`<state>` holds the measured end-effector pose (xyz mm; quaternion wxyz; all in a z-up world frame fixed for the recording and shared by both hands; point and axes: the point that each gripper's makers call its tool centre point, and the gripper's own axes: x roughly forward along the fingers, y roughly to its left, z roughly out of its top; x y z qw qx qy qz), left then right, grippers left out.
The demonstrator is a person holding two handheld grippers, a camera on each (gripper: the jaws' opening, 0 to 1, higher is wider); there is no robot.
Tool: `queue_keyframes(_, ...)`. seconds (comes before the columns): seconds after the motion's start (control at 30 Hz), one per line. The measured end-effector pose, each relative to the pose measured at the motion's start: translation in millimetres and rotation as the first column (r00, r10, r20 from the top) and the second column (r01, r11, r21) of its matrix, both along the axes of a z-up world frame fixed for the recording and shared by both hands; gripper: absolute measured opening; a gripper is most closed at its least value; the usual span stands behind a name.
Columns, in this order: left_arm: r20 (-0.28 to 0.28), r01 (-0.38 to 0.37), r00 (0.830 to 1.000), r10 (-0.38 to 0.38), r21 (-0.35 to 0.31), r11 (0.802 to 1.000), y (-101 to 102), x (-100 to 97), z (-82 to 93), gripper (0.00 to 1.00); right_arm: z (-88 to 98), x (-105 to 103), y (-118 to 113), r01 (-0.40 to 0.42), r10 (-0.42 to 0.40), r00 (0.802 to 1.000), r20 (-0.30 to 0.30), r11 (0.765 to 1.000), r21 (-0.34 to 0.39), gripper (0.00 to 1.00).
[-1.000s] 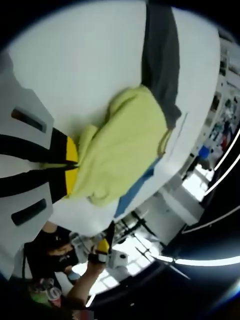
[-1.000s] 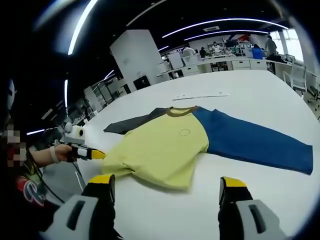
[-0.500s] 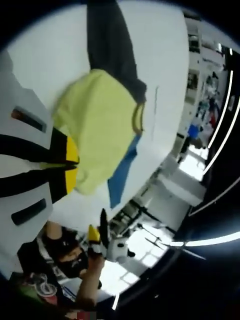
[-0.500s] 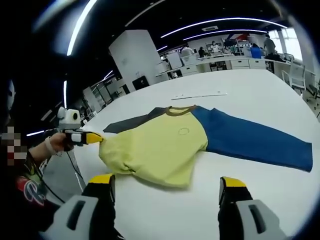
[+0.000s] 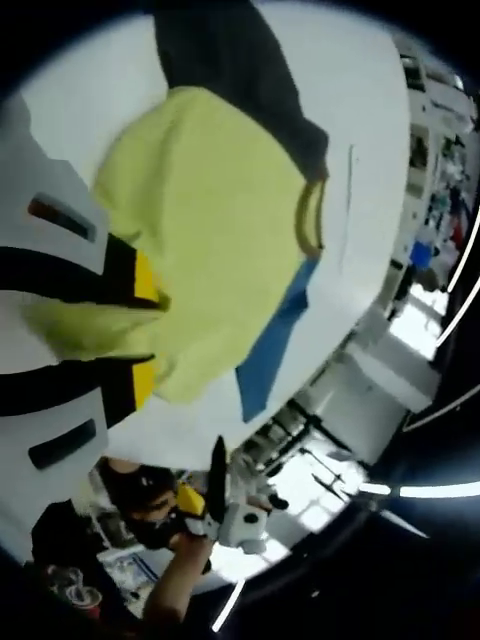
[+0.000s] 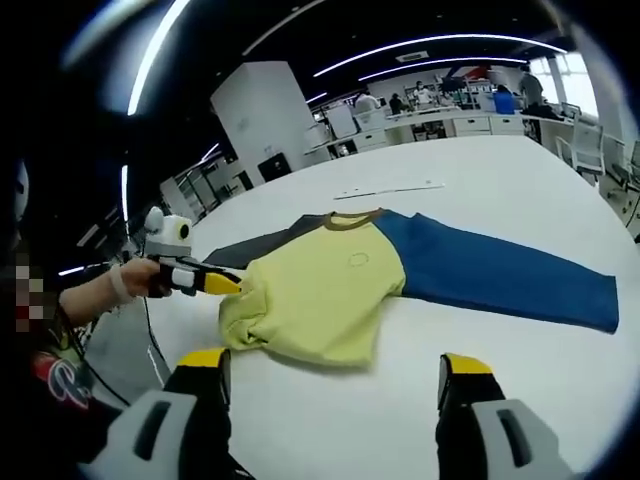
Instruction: Fold the garment on the visible template until the final outline fits inside the template.
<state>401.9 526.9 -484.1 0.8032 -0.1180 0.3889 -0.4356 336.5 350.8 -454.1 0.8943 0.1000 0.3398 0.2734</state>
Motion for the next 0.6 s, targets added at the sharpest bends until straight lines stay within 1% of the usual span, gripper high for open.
queue_keyframes(0.13,0.003,0.01,1.0,-0.01,-0.007,1.0,0,-3.9,1.6,0.2,0.1,0,0,0.002,-0.002,1.0,-0.002,1.0,0.004,0.85)
queue_keyframes(0.2,0.01,0.005,1.0,-0.005,-0.01,1.0,3,-4.1,5.0,0.2,-0.5,0,1,0.0,0.0,1.0,-0.003,1.0,0.003,0.85)
queue_keyframes(0.37,0.036,-0.028,0.999,0.029,-0.035,0.999,18,-0.3,20.5,0.17,-0.2,1,5,-0.009,0.009,1.0,-0.001,1.0,0.005,0.85)
queue_keyframes(0.4,0.04,-0.045,0.998,0.046,-0.038,0.998,25,1.0,23.9,0.16,-0.2,1,5,-0.01,0.01,1.0,0.001,1.0,0.005,0.85)
queue_keyframes(0.47,0.049,-0.079,0.996,0.081,-0.031,0.996,38,5.3,24.4,0.14,0.0,1,5,-0.011,0.011,1.0,0.0,1.0,0.005,0.85)
queue_keyframes(0.5,0.05,-0.095,0.994,0.096,-0.02,0.995,45,7.2,22.8,0.13,0.3,1,5,-0.011,0.011,1.0,0.002,1.0,0.006,0.85)
queue_keyframes(0.53,0.05,-0.129,0.99,0.129,-0.006,0.992,58,10.3,19.4,0.13,0.4,1,5,-0.01,0.01,1.0,0.003,1.0,0.006,0.85)
queue_keyframes(0.6,0.026,-0.157,0.987,0.157,-0.003,0.988,71,11.1,14.1,0.12,0.4,1,4,-0.01,0.01,1.0,0.003,1.0,0.005,0.85)
